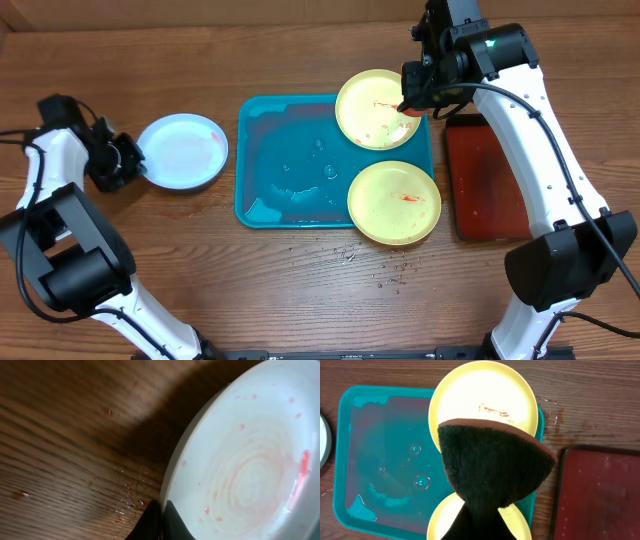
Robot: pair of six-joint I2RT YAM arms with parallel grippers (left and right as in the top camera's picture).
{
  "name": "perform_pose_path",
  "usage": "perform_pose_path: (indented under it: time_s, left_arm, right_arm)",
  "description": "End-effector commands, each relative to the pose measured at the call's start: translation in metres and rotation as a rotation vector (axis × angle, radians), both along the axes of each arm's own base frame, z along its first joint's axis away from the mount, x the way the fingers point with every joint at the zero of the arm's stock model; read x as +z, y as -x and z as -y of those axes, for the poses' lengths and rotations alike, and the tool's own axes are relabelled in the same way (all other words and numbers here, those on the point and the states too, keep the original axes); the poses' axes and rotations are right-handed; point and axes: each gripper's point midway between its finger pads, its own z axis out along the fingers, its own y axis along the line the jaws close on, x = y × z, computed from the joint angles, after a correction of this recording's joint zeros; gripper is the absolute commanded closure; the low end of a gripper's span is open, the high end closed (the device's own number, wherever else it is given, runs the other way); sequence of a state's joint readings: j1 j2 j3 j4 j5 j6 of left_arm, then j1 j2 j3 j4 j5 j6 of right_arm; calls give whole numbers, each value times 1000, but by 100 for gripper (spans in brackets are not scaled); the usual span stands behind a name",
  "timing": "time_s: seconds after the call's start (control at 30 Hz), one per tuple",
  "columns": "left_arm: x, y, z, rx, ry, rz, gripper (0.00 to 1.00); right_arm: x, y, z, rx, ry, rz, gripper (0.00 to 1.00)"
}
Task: Clean dirty plates on tray and stack at the side
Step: 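Move the white plate left and set it on the table, then release the white plate and move the left gripper to the upper yellow plate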
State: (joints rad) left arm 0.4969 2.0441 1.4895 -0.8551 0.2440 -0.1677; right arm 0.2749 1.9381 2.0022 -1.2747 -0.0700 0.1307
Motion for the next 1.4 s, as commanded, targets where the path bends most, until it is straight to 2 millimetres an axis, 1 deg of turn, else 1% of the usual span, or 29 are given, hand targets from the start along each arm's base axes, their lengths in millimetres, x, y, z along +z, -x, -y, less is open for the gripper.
perform_pose_path:
  time_s: [0.0, 0.07, 0.17, 0.27, 0.33, 0.4, 0.47, 0.53, 0.6, 0.67, 0.73, 0.77, 0.83, 1.0, 1.07, 1.1, 1.13, 1.2, 1.27, 1.33, 1.37]
  left_arm:
    - [-11, 14, -4, 93, -40, -55, 96]
    - [-15, 17, -4, 94, -50, -65, 96]
    - [-14, 18, -5, 79, -57, -68, 80]
    - [-8, 17, -4, 74, -48, -68, 62]
    - [2, 13, -4, 55, -45, -62, 57]
    - [19, 7, -2, 13, -38, -44, 58]
    - [39, -2, 1, -37, -47, -26, 56]
    - [62, -11, 11, -88, -57, -8, 52]
    - [82, -21, 25, -127, -59, 8, 47]
    - [97, -33, 50, -192, -59, 35, 43]
    - [105, -46, 81, -264, -52, 65, 40]
    - [107, -53, 100, -308, -48, 84, 39]
    - [109, -63, 138, -394, -55, 114, 36]
    - [106, -91, 244, -558, -50, 221, 26]
    - [104, -101, 277, -578, -38, 265, 25]
    - [101, -105, 291, -586, -30, 284, 25]
    - [96, -109, 309, -594, -18, 299, 26]
    - [83, -112, 335, -603, 5, 303, 26]
    - [65, -112, 356, -624, 18, 287, 25]
    - [47, -110, 370, -650, 21, 269, 27]
    - [34, -109, 379, -666, 24, 259, 29]
  right_arm:
    - [24, 0, 4, -14, -11, 64, 96]
    - [24, 0, 4, -14, -11, 63, 96]
    - [24, 0, 4, -14, -11, 63, 96]
    - [24, 1, 4, -12, -14, 58, 96]
    - [23, 2, 4, -11, -14, 52, 96]
    - [23, 4, 4, -11, -14, 46, 96]
    - [22, 4, 4, -11, -13, 44, 96]
    - [23, 4, 4, -10, -14, 44, 96]
    - [23, 4, 4, -15, -18, 44, 96]
    - [23, 4, 4, -32, -26, 41, 96]
    - [23, 2, 5, -36, -28, 45, 96]
    - [22, 1, 5, -38, -28, 45, 96]
    - [22, -1, 8, -62, -36, 44, 96]
    - [15, -3, 10, -71, -32, 26, 96]
    - [12, -3, 10, -71, -29, 16, 96]
    - [11, -2, 10, -71, -29, 14, 96]
    - [10, -2, 10, -71, -26, 7, 96]
    - [9, -1, 11, -71, -24, 3, 96]
    - [9, 0, 11, -71, -24, 0, 96]
    - [9, 0, 11, -71, -23, -2, 96]
    - [8, 0, 11, -71, -23, -3, 96]
